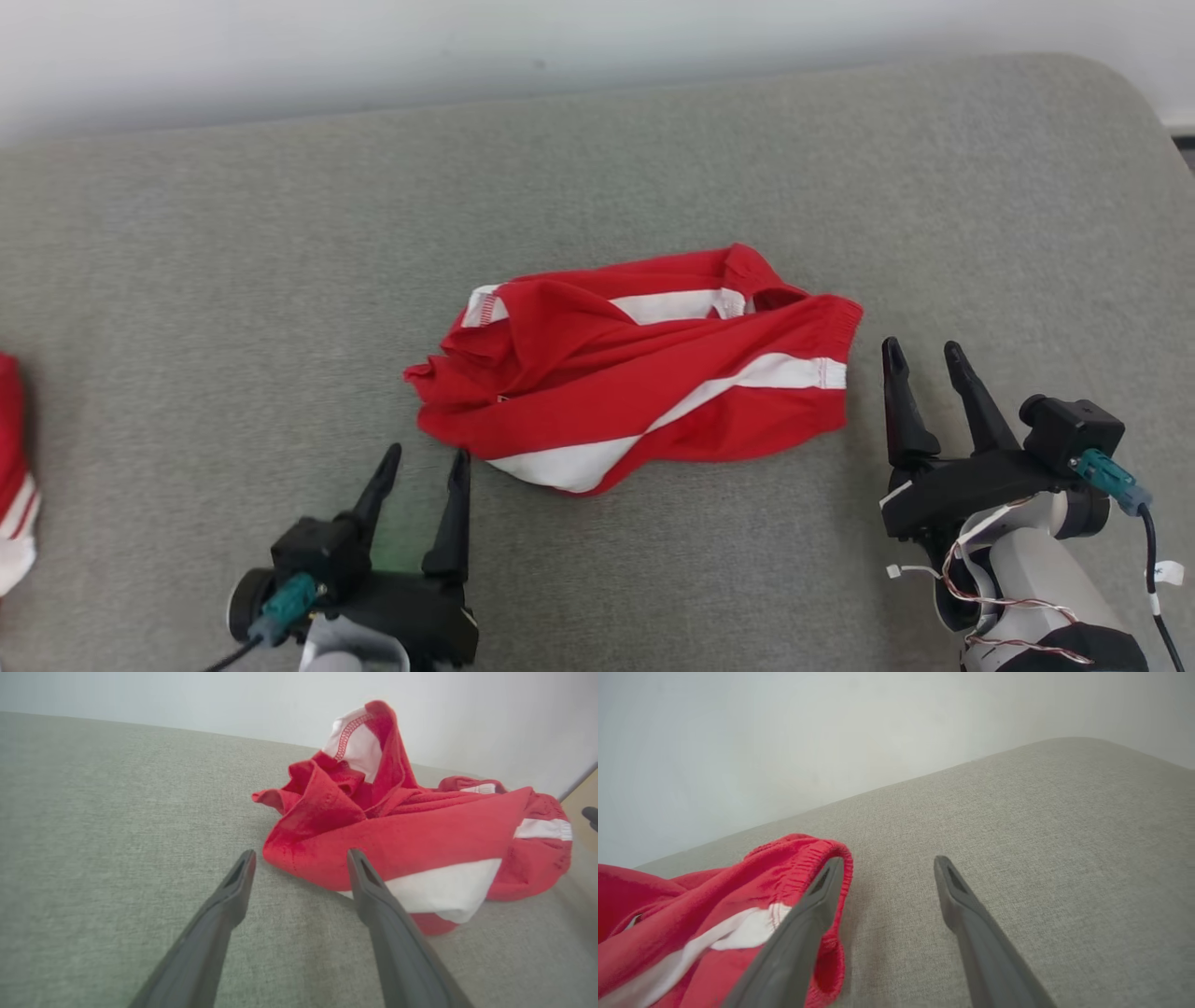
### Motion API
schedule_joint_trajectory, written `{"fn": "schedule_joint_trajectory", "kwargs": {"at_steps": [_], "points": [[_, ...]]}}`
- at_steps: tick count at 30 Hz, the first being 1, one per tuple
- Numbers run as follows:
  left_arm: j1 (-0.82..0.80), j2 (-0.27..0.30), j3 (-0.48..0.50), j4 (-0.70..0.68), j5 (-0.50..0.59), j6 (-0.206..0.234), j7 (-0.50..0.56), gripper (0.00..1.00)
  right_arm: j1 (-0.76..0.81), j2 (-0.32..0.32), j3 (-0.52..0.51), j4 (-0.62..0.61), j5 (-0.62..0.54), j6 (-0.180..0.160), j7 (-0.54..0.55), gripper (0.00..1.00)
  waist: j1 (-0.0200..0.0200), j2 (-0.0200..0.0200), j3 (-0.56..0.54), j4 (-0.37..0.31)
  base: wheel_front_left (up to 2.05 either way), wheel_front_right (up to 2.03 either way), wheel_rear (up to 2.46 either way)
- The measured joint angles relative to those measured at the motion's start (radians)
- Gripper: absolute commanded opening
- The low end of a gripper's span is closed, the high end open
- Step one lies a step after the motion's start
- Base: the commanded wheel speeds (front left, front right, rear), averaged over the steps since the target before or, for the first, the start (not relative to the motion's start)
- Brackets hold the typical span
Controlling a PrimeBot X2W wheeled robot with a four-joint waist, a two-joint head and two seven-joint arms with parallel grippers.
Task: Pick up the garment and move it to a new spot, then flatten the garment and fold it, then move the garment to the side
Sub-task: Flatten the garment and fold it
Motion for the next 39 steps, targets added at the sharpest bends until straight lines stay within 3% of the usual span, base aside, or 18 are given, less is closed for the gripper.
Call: {"fn": "schedule_joint_trajectory", "kwargs": {"at_steps": [10, 16, 17, 18, 19, 27, 39], "points": [[-0.103, 0.0, 0.054, 0.093, -0.011, 0.023, 0.0, 1.0, 0.003, 0.01, 0.016, -0.024, 0.006, 0.0, 0.0, 1.0, 0.0001, 0.0001, 0.07, -0.073, 0.0, 0.0, 0.0], [-0.12, -0.002, 0.109, 0.094, -0.011, 0.067, 0.0, 1.0, 0.002, 0.02, 0.014, -0.029, 0.011, 0.0, 0.0, 1.0, 0.0001, 0.0001, 0.092, -0.087, 0.0, 0.0, 0.0], [-0.12, 0.0, 0.109, 0.093, -0.011, 0.066, 0.0, 0.85, 0.001, 0.021, 0.015, -0.03, 0.011, 0.0, 0.0, 1.0, 0.0001, 0.0001, 0.093, -0.087, 0.0, 0.0, 0.0], [-0.12, 0.0, 0.105, 0.093, -0.01, 0.061, 0.0, 0.39, 0.001, 0.022, 0.017, -0.031, 0.011, 0.0, 0.0, 1.0, 0.0001, 0.0001, 0.094, -0.086, 0.0, 0.0, 0.0], [-0.12, 0.0, 0.099, 0.096, -0.008, 0.059, 0.0, 0.0, 0.0, 0.025, 0.019, -0.032, 0.011, 0.0, 0.0, 1.0, 0.0001, 0.0001, 0.094, -0.085, 0.0, 0.0, 0.0], [-0.103, -0.001, 0.078, 0.105, -0.009, 0.031, 0.0, 0.0, 0.001, 0.031, 0.018, -0.027, 0.02, 0.0, 0.0, 1.0, 0.0001, 0.0001, 0.073, -0.071, 0.0, 0.0, 0.0], [0.016, -0.001, 0.061, -0.182, 0.065, -0.01, 0.0, 0.0, 0.083, 0.066, -0.021, -0.002, 0.028, 0.0, 0.0, 1.0, -0.0002, -0.0001, -0.02, 0.01, 0.0, 0.0, 0.0]]}}
